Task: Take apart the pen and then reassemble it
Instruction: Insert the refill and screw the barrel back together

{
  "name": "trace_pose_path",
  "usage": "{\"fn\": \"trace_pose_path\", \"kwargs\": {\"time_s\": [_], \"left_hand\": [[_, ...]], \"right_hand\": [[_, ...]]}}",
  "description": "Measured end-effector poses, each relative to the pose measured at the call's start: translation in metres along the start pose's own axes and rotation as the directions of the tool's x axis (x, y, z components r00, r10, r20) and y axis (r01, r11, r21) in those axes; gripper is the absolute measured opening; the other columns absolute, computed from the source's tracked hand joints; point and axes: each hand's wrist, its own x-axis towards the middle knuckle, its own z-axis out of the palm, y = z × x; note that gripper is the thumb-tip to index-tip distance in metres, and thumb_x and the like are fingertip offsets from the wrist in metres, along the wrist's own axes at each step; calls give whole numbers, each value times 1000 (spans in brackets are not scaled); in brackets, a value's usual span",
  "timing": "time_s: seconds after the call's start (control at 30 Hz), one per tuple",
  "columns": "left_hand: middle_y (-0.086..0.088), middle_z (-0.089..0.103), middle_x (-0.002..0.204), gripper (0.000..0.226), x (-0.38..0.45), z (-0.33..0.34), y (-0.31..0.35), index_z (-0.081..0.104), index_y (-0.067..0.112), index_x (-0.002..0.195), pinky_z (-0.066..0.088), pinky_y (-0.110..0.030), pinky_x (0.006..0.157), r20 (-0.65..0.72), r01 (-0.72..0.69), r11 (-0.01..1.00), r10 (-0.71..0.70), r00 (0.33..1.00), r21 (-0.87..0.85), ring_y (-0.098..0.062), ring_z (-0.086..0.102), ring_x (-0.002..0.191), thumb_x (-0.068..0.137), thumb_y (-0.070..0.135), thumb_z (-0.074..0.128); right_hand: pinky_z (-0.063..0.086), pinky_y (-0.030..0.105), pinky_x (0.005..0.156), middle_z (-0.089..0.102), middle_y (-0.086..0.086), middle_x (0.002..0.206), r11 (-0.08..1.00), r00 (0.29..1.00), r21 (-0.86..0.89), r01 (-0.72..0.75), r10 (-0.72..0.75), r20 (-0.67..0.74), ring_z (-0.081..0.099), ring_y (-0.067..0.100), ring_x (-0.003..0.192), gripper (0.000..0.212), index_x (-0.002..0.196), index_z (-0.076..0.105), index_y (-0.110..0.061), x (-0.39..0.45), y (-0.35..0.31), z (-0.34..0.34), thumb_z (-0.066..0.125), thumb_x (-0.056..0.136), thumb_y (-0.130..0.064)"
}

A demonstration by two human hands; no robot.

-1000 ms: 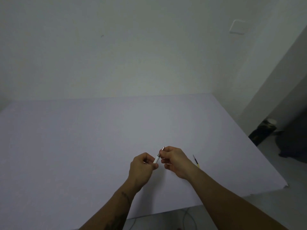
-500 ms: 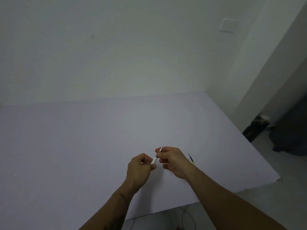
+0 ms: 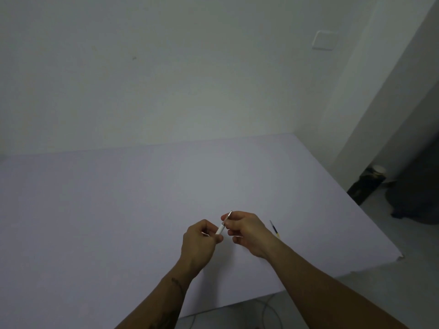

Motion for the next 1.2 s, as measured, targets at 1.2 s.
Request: {"fn": "trace_pose_path", "kwargs": {"time_s": [1.2], "left_hand": [[-6,65,74,7,8,-6,1,69,12,78,53,-33,64,18,-2,995,4,1000,-102,-21,60,69,79,9,75]], "right_hand": [[49,31,66,65,5,80,997,998,50,58,-58,-8,56,18,73,7,89,71,-9,6,-13,10,65,90,-12]]}}
